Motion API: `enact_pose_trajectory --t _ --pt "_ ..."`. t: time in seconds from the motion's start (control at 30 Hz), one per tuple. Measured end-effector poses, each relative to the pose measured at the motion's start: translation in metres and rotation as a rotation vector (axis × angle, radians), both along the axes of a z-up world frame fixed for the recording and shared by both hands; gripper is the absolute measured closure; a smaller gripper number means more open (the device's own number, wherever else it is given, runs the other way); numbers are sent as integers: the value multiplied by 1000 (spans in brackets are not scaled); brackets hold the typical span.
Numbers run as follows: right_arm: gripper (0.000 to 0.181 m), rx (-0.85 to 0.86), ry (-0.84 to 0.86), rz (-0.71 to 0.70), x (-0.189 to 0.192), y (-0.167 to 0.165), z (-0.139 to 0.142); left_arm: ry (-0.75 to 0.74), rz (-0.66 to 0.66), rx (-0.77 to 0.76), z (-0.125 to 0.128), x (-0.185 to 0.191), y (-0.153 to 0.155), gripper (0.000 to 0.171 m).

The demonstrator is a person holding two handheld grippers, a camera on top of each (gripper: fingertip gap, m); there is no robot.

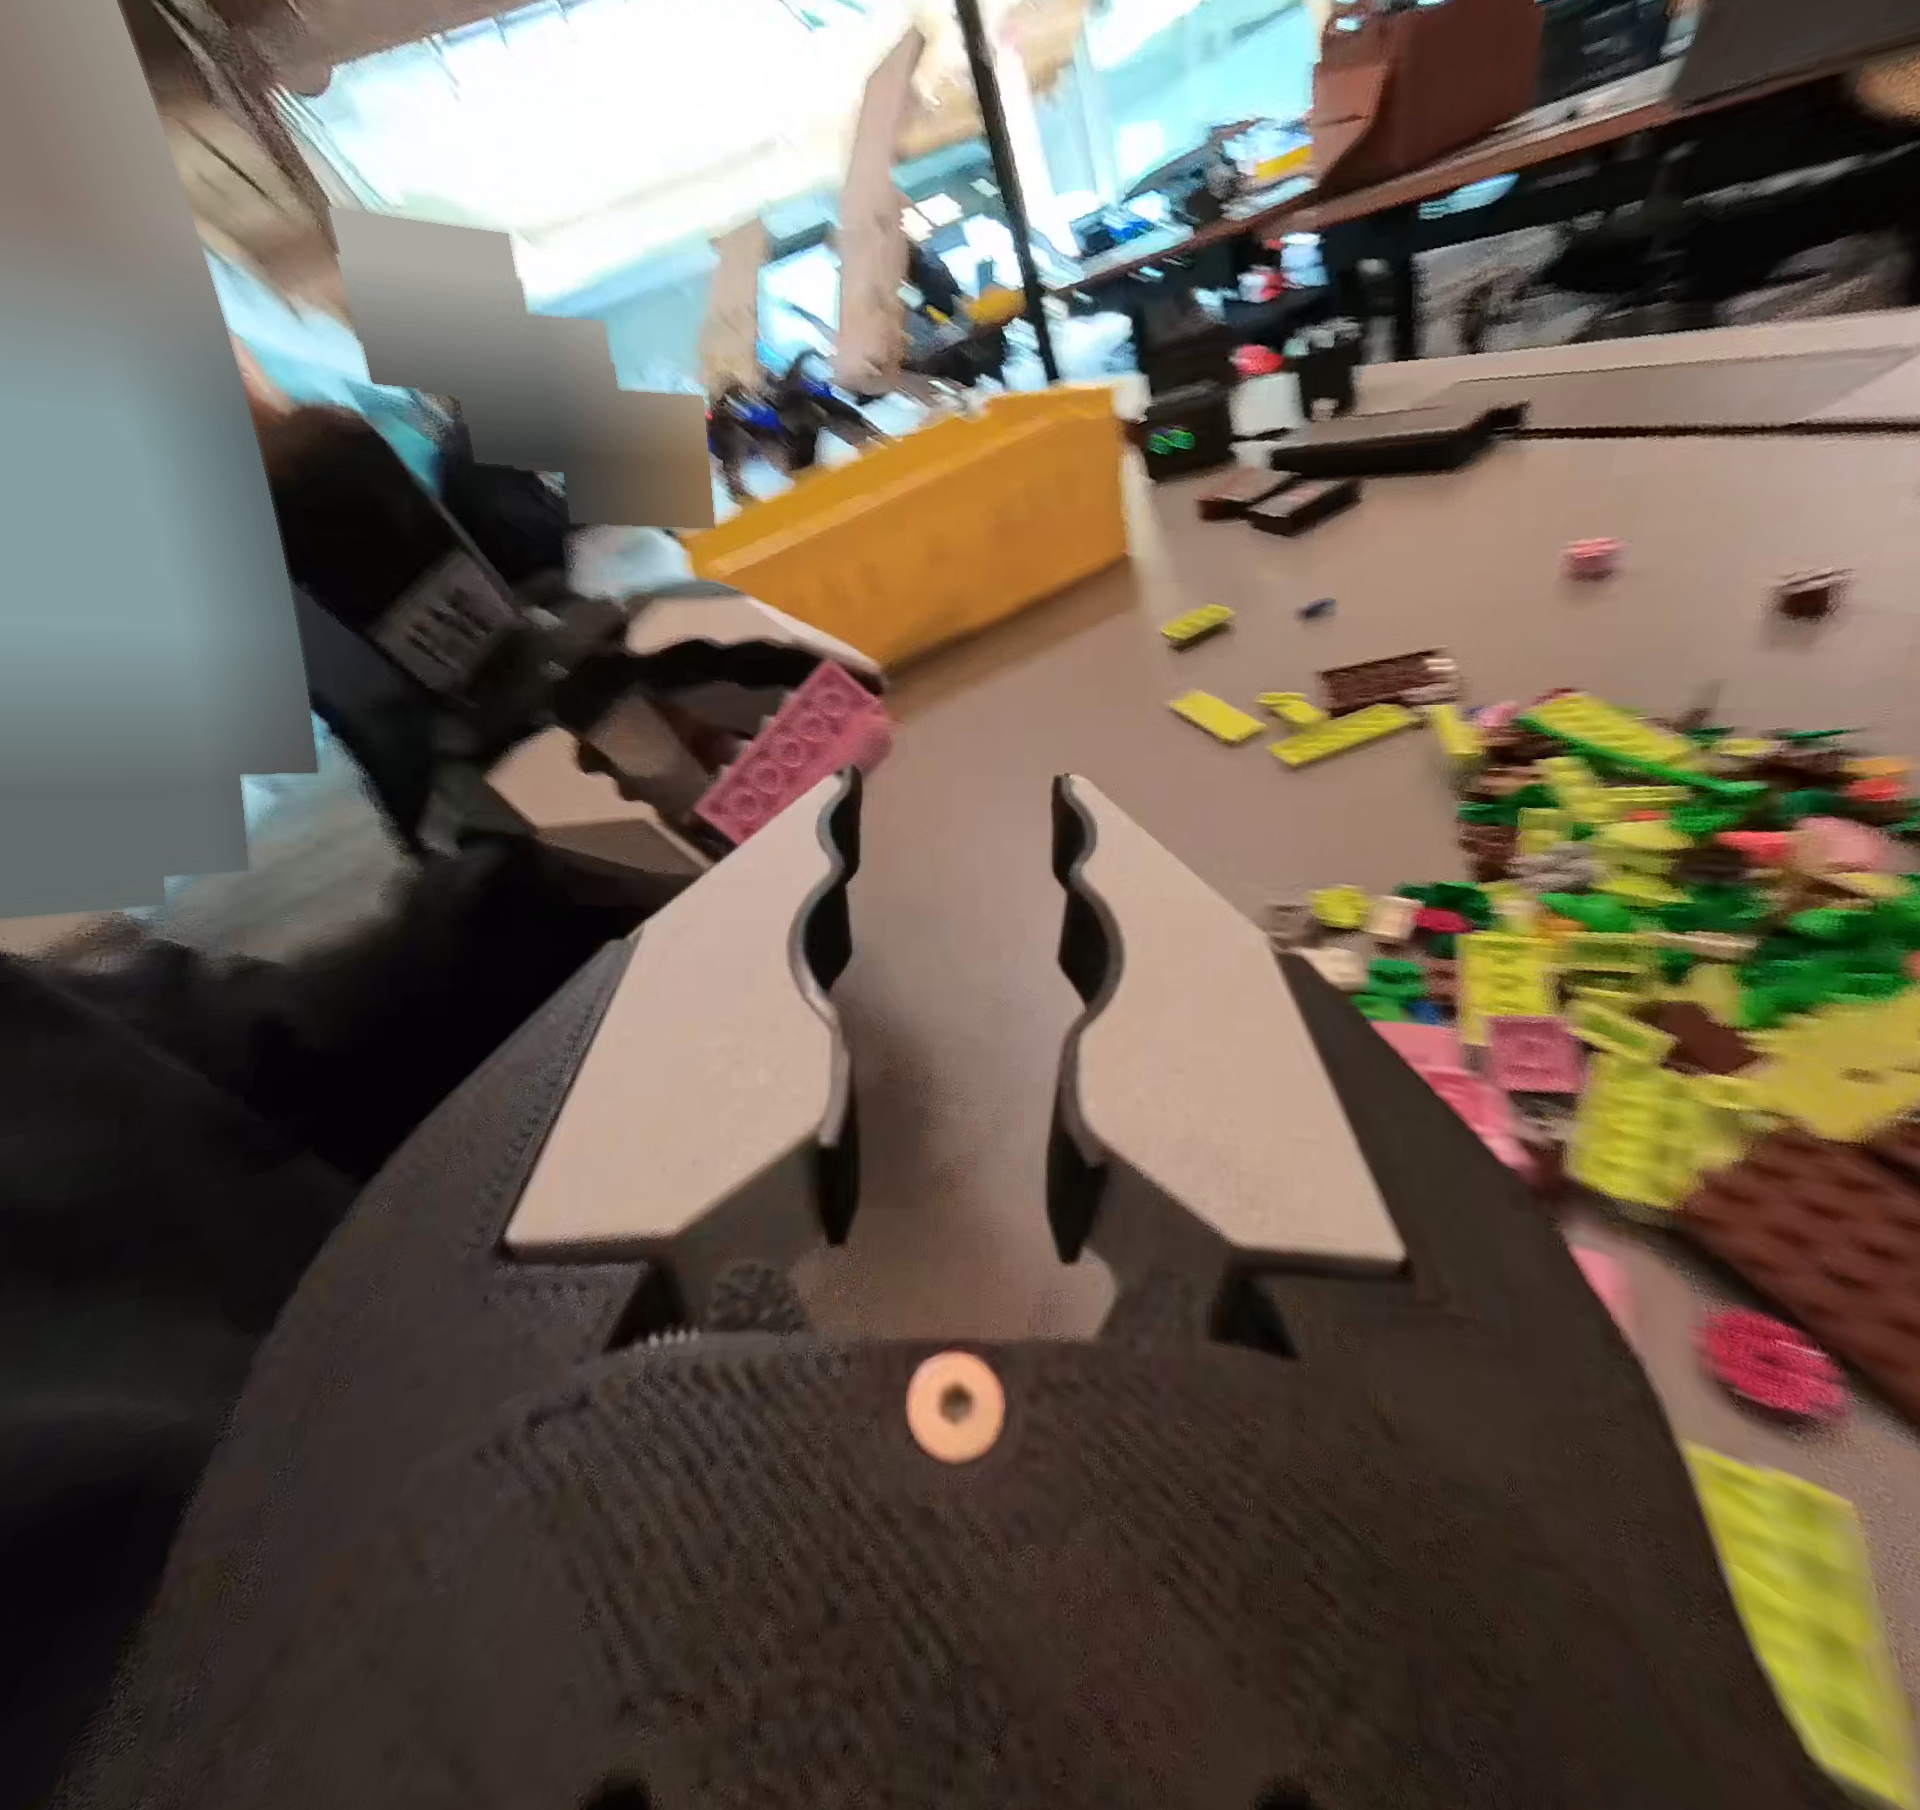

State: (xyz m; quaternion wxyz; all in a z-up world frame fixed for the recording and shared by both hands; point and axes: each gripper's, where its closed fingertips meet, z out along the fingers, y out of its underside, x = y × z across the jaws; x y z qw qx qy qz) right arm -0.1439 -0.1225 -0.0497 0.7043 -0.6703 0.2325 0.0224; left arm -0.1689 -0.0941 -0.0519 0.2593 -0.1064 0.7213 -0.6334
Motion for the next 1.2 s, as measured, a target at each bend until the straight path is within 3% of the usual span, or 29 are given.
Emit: enact_pose_trajectory --t 0.13,0.33,0.63,0.77,0.87,0.9,0.93,1.0,1.03,1.2 --pt "169 136 172 161 -18 13 3 -55 -2 -15 7 -4 -3 117" --pt "159 206 316 239 -26 20 4 -102 1 28 5 -8 -11 117" --pt "173 289 469 327 -30 21 5 -133 -23 3 8 -18 -20 118" --pt "176 196 348 239 -26 19 0 -169 30 36 2 -14 -23 118" --pt "181 126 156 123 -18 8 6 9 43 -68 1 -4 -22 110" --pt "181 69 88 80 -16 5 5 96 12 -127 1 -3 -23 122" --pt "181 -7 31 44 -14 5 0 169 -14 -157 -2 -1 -22 156" --pt "181 -135 -34 -9 -10 4 -12 254 10 -169 -7 8 -14 153" --pt "181 -154 -46 -27 -8 3 -14 287 33 -168 -9 13 -8 127" --pt "181 -104 45 -11 -5 -5 -21 320 101 -106 -12 18 16 120"
